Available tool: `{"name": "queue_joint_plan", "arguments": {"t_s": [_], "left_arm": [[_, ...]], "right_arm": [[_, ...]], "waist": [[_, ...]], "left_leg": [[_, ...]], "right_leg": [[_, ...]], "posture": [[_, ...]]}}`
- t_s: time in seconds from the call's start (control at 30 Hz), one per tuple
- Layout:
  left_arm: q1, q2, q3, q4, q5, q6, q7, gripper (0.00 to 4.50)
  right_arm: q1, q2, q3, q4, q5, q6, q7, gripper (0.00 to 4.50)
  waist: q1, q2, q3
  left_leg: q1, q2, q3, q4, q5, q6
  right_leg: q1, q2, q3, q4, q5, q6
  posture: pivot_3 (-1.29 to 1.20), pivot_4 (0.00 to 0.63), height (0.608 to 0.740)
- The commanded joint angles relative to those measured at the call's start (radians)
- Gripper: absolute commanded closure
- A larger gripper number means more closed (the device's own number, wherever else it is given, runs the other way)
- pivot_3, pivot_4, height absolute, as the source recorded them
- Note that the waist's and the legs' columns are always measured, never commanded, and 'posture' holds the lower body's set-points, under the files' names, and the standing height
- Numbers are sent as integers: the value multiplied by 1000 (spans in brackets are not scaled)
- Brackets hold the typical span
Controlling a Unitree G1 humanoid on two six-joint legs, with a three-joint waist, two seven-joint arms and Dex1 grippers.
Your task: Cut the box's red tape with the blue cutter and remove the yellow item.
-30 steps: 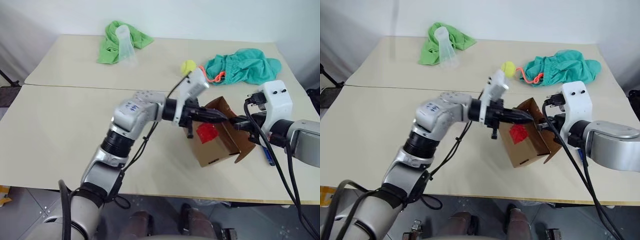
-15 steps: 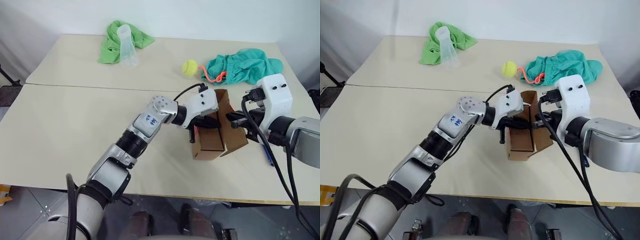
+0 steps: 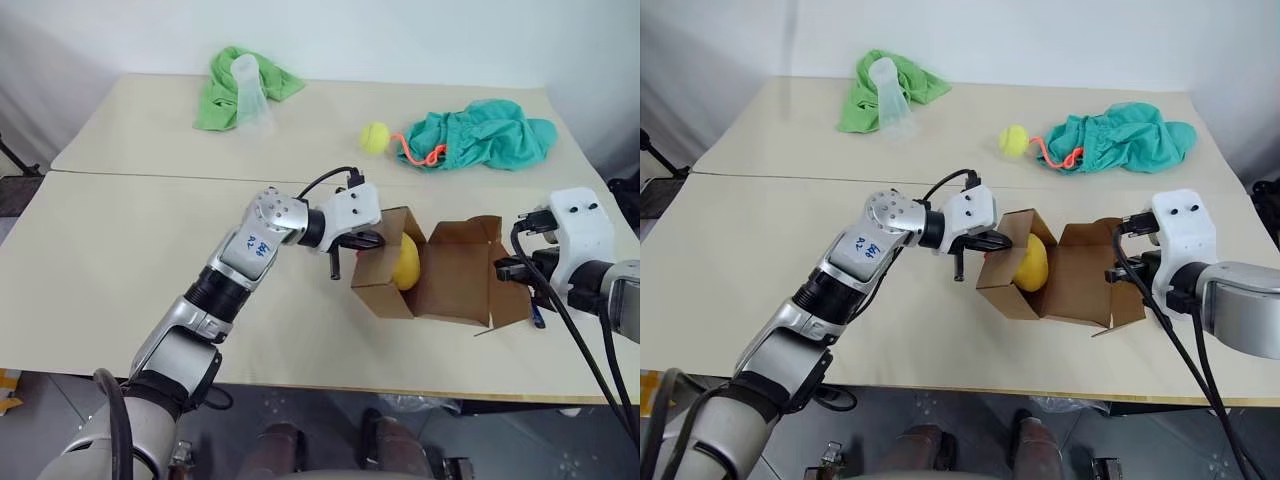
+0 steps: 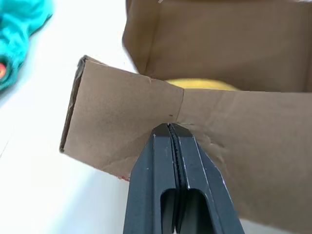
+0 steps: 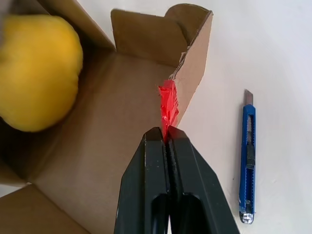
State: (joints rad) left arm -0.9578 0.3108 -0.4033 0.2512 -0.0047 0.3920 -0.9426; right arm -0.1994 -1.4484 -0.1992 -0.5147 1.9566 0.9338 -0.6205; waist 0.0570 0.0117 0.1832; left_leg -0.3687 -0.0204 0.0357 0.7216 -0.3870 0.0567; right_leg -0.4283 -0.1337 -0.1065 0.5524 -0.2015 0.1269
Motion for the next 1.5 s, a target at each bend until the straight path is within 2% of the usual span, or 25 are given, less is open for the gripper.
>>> {"name": "queue_joint_plan", "arguments": {"t_s": [0.03,0.33,0.63,0.73,1.1,1.5], "left_arm": [[69,15,-49,-42,33,77,-13,4500],[135,23,-40,-129,41,162,7,4500],[131,18,-33,-122,41,162,15,4500],[130,19,-29,-123,40,163,17,4500],[129,40,-14,-108,42,164,17,4500],[129,59,8,-89,43,179,31,4500]], "right_arm": [[-16,8,28,-9,-4,-3,23,4489],[-103,139,160,29,-179,26,72,4489],[-110,241,154,-4,-389,52,170,4489],[-92,265,122,-23,-436,51,209,3877],[-47,271,-6,-21,-559,68,374,21],[-16,277,-118,23,-845,59,602,21]], "waist": [[2,1,0],[3,0,0],[0,0,1],[1,0,1],[-3,0,1],[-3,0,1]], "left_leg": [[0,0,0,0,0,0],[-7,-2,1,1,0,1],[-6,-2,2,1,1,0],[-6,-2,2,1,1,0],[-5,-2,4,1,1,0],[-4,-3,5,1,1,1]], "right_leg": [[0,0,0,0,0,0],[-6,1,-3,-1,1,2],[-5,2,-2,0,2,3],[-5,2,-2,0,2,3],[-5,2,-2,0,2,3],[-5,2,-1,2,2,4]], "posture": [[0,150,740],[0,150,740],[0,150,740],[0,150,740],[0,150,740],[0,150,740]]}}
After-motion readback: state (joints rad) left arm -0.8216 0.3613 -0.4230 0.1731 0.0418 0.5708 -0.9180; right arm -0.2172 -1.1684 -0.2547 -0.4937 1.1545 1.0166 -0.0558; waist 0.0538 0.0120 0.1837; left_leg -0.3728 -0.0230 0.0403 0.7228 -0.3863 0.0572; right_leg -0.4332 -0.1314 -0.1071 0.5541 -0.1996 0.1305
